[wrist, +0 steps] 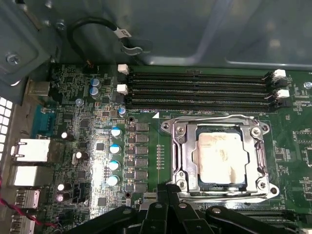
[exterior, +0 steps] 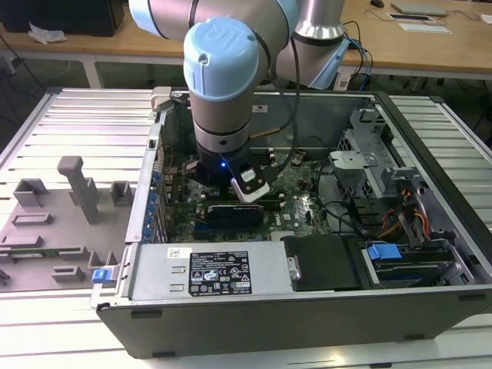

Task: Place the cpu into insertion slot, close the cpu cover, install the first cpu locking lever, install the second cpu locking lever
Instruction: 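Install the second cpu locking lever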

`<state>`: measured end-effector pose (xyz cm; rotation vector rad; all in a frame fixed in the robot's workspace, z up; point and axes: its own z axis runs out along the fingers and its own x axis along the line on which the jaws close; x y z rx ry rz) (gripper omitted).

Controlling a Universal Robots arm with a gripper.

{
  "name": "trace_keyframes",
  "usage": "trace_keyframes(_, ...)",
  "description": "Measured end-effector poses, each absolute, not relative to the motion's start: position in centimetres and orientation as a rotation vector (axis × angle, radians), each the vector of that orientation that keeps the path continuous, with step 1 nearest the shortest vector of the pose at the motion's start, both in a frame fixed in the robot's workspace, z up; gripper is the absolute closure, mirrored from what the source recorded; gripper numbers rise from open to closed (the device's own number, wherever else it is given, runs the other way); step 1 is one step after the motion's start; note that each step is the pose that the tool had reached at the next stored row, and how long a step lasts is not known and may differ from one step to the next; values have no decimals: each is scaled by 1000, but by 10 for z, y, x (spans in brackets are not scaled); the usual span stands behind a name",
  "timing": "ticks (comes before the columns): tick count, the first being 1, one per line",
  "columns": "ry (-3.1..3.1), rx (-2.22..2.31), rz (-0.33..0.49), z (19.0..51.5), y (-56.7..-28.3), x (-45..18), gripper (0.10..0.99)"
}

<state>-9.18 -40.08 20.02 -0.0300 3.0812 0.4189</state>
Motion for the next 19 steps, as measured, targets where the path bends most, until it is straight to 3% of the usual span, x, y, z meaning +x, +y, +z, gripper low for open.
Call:
trace_keyframes(5, 3080, -30, 423, 202, -401, -92, 980)
trace_keyframes(11, 3067, -33, 496, 197, -401, -92, 980)
trace_keyframes(19, 3068, -32, 494, 198, -401, -92, 980)
